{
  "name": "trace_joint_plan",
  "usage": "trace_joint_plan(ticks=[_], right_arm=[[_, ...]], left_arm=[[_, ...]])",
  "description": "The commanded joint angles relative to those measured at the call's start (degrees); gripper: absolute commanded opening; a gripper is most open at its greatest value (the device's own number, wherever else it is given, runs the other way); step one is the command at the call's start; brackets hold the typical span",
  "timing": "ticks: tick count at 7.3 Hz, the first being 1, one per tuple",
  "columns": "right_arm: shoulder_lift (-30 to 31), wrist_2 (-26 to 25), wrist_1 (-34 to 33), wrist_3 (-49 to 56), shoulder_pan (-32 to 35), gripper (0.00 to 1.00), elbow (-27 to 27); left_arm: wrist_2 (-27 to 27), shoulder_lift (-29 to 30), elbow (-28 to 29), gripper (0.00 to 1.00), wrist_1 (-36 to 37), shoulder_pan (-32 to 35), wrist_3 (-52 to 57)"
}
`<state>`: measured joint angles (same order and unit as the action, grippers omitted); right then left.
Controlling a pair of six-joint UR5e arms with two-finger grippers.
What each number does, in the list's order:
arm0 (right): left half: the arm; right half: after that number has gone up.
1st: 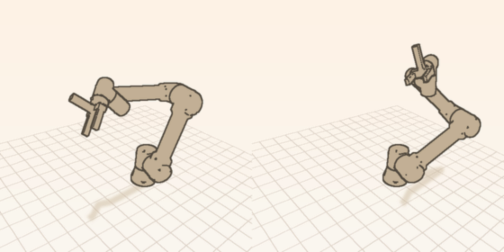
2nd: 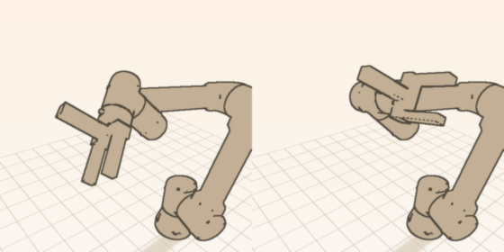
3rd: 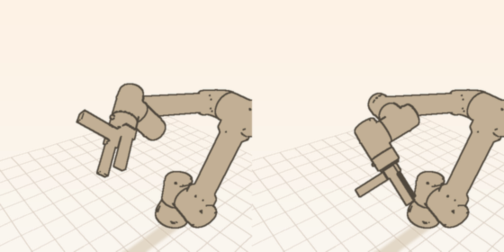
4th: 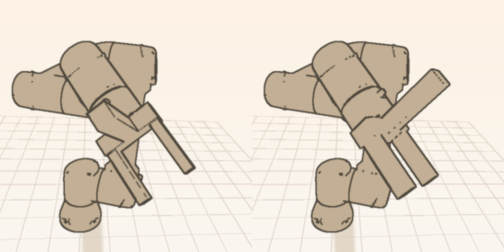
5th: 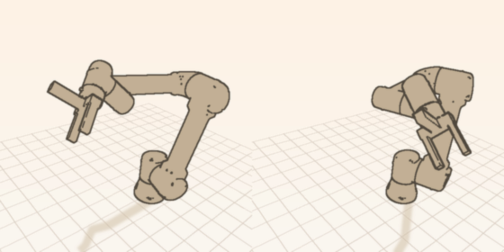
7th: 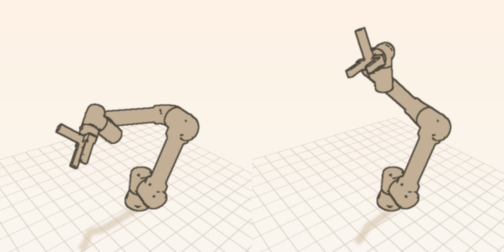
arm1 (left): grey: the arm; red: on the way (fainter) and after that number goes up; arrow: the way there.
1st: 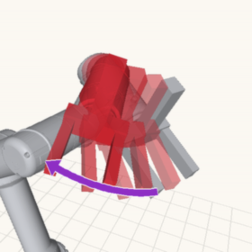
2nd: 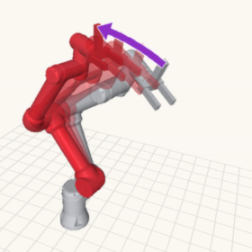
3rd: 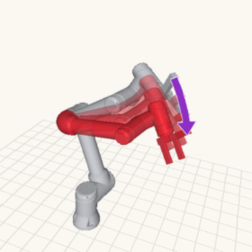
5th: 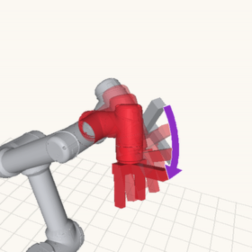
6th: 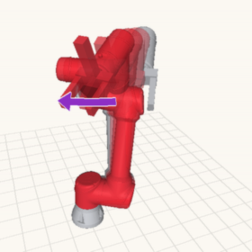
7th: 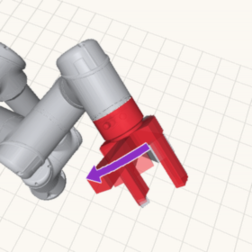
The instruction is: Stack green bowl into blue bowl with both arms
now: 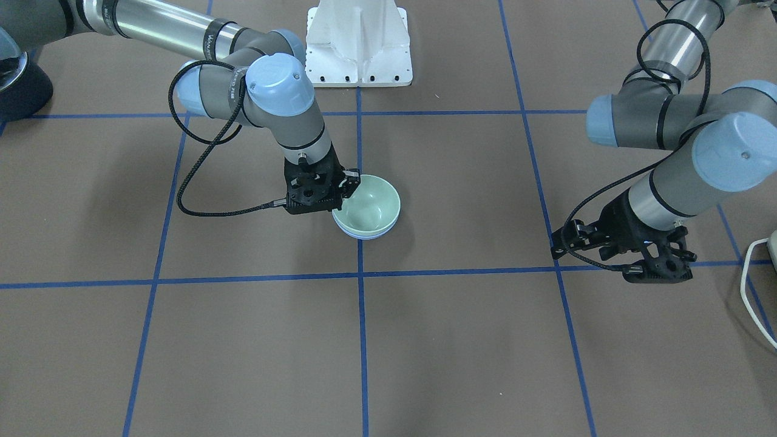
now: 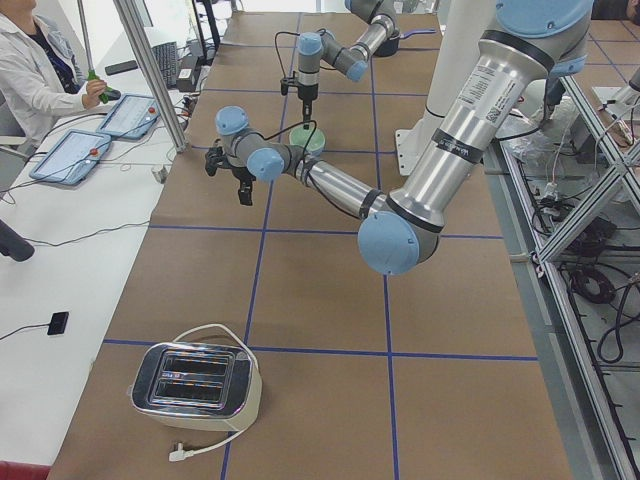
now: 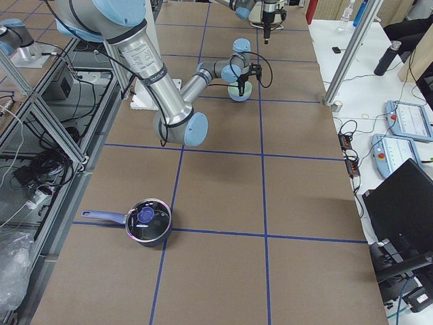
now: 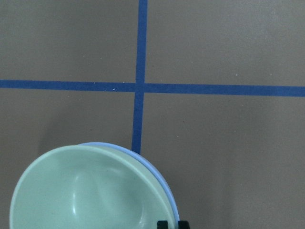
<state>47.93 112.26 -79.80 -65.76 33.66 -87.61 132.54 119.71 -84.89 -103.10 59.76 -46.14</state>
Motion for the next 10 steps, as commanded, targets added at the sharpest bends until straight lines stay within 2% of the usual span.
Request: trace_joint_plan(ticks=[1,2,3,6,7,8,10], right_arm=[[0.4,0.3,-0.1,0.5,0.1,0.61,-0.4],[0.8,0.3,-0.1,0.5,0.1,0.92,-1.0],[1.8,0.3,-0.2,0.5,0.2,1.00,-2.1],[2.8,2.0,0.2,0.5,3.5,1.00,-7.2],[4.9,2.1,0.3,0.8,4.5,1.00,-10.0],[7.4,2.2,0.3,1.1,5.3,1.00,-12.9],[9.1,2.7,0.3,1.2,6.9,1.00,-14.6]], left_arm=[[0.0,0.0,0.2,0.98,0.0,0.0,0.0],[0.0,0.0,0.2,0.98,0.0,0.0,0.0],[0.0,0.0,0.2,0.98,0.0,0.0,0.0],[-0.1,0.0,0.1,0.98,0.0,0.1,0.1],[-0.1,-0.6,0.0,0.98,0.1,0.4,0.4],[0.2,-0.8,-0.1,0.98,0.5,1.5,5.2],[0.4,-4.4,0.0,0.98,0.8,6.1,14.1]])
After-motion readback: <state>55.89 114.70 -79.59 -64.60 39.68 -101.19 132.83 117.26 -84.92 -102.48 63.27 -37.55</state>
